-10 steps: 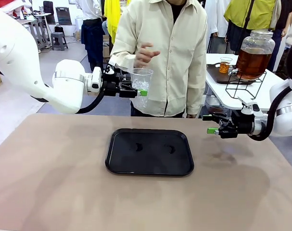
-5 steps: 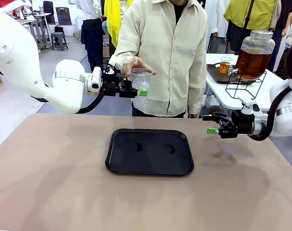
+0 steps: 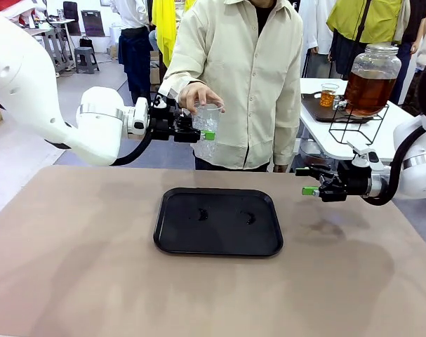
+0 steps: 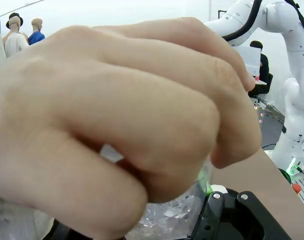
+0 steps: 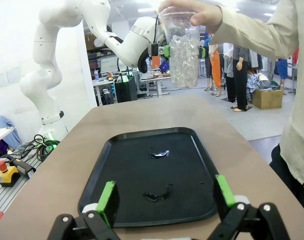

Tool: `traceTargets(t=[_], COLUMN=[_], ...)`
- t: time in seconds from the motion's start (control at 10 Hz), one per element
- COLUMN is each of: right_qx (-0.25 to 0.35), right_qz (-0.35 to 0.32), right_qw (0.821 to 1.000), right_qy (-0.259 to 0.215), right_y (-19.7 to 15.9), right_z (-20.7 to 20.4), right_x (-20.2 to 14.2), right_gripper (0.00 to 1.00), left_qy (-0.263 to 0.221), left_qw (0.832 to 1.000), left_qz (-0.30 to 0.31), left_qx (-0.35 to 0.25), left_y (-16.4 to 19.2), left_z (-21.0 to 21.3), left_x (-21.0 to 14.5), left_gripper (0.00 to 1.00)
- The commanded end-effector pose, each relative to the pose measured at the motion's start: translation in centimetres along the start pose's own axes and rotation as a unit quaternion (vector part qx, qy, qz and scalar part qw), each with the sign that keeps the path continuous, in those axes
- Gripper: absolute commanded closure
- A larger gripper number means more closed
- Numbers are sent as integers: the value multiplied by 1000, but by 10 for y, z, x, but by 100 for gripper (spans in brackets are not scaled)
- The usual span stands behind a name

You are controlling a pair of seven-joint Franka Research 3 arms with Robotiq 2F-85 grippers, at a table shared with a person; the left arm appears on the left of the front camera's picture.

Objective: Pour the drink into the iced cup.
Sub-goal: Open the gripper to release the iced cup you were holding.

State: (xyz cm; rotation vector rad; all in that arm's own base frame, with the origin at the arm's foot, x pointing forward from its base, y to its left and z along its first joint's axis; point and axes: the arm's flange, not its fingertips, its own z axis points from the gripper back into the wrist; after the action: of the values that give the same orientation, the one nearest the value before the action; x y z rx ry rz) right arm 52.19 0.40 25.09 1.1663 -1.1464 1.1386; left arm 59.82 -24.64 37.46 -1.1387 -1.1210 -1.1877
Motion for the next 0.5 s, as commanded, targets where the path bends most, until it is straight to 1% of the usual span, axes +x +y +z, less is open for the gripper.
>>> traceTargets(t=[0.0, 0.4], right_qx=[0, 0], right_qz=[3, 3], right_qw=[1000, 1000], right_qy=[0, 0], right_y=[0, 0], right_z=[0, 0], right_x=[3, 3], right_gripper=[0, 0], left_qy=[-1, -1], left_qw=[1000, 1000], left_qz=[-3, -3], left_qx=[-1, -1], left_y=[-2, -2], left_z=[0, 0], left_x=[3, 3], left_gripper=[29, 29])
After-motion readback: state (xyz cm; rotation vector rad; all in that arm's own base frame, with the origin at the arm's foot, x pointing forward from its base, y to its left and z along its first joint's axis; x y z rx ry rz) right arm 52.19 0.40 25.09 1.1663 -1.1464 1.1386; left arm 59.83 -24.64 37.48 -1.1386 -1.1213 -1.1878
